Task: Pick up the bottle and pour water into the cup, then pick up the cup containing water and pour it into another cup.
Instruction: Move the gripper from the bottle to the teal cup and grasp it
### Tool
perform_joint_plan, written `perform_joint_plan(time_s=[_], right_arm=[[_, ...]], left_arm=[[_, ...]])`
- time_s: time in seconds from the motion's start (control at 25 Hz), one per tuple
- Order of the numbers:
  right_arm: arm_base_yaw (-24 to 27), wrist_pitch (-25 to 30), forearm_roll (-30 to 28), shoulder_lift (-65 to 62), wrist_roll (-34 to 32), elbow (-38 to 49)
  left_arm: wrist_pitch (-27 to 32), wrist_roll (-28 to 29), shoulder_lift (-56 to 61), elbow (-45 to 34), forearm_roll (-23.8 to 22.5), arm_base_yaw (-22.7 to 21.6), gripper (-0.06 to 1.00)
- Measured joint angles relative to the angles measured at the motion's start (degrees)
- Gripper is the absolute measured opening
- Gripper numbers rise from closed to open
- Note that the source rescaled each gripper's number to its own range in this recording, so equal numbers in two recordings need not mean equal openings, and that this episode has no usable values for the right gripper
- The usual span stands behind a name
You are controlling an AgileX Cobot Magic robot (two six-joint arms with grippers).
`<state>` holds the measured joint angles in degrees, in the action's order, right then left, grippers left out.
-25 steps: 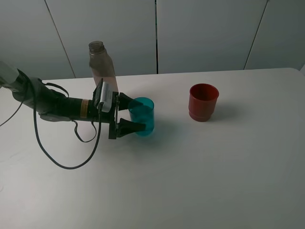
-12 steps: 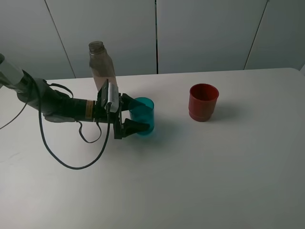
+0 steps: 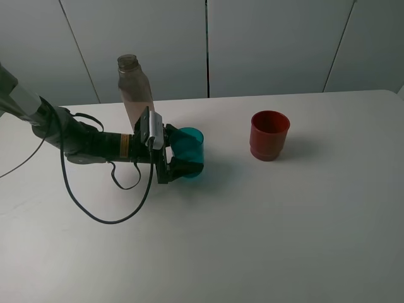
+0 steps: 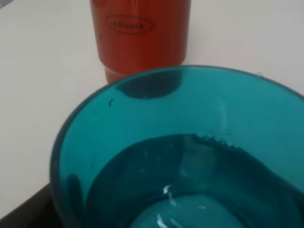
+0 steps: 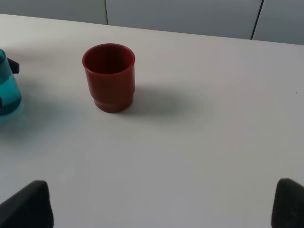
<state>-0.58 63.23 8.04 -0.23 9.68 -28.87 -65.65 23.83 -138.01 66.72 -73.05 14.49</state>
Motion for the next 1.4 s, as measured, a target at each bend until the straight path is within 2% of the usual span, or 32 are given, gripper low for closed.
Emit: perform_joint_plan(time_s=[0.72, 1.4], right_arm=[[0.00, 0.00, 0.00, 0.00, 0.00, 0.00], [0.00, 0.00, 0.00, 0.00, 0.00, 0.00]], left_arm=[[-0.81, -0.18, -2.10, 1.03, 3.29, 1.46, 1.00], [-0.81, -1.48, -2.18, 1.06, 4.20, 2.32, 0.99]])
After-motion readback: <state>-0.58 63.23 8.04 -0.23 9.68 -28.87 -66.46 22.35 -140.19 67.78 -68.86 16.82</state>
